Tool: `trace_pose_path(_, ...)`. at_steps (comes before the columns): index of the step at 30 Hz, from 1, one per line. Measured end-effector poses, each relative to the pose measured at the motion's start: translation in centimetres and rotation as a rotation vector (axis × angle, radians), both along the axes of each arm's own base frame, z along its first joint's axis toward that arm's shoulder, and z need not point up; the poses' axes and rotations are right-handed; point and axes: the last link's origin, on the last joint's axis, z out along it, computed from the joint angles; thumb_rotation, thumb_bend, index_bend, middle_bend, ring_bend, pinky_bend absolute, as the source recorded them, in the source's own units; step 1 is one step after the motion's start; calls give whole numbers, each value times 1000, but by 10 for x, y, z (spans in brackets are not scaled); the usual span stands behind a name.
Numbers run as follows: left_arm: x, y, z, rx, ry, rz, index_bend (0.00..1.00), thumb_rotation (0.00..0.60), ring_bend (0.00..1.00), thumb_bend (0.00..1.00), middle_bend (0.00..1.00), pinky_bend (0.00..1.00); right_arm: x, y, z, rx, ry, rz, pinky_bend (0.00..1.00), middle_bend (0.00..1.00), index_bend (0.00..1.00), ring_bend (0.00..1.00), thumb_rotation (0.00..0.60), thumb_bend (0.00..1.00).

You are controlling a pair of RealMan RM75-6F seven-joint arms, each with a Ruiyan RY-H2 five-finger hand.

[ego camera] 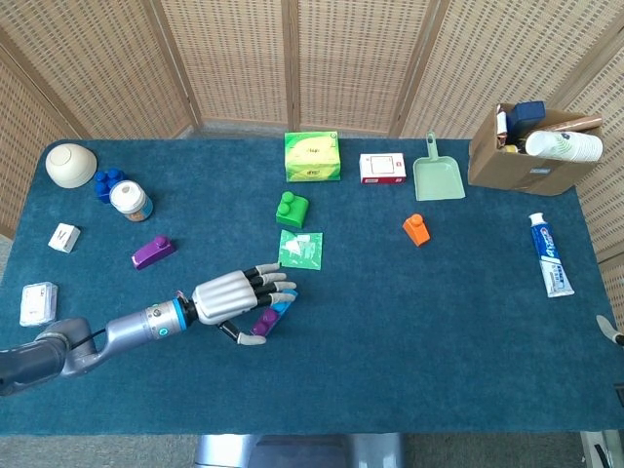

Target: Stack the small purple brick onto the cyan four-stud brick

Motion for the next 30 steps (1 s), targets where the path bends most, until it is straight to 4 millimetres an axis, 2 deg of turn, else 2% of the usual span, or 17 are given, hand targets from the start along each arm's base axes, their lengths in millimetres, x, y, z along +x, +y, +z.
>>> trace_pose_path(19, -11, -7, -37, 50, -42, -43, 72, 0, 0, 274, 0, 0, -3, 5, 4, -5, -4, 1, 132, 193, 339, 0, 600, 177)
trace_pose_path(30, -14, -9, -51, 69, -32, -59, 66, 0, 0, 271, 0, 0, -4, 7, 5, -4, -9, 0, 132, 193, 339, 0, 600, 177)
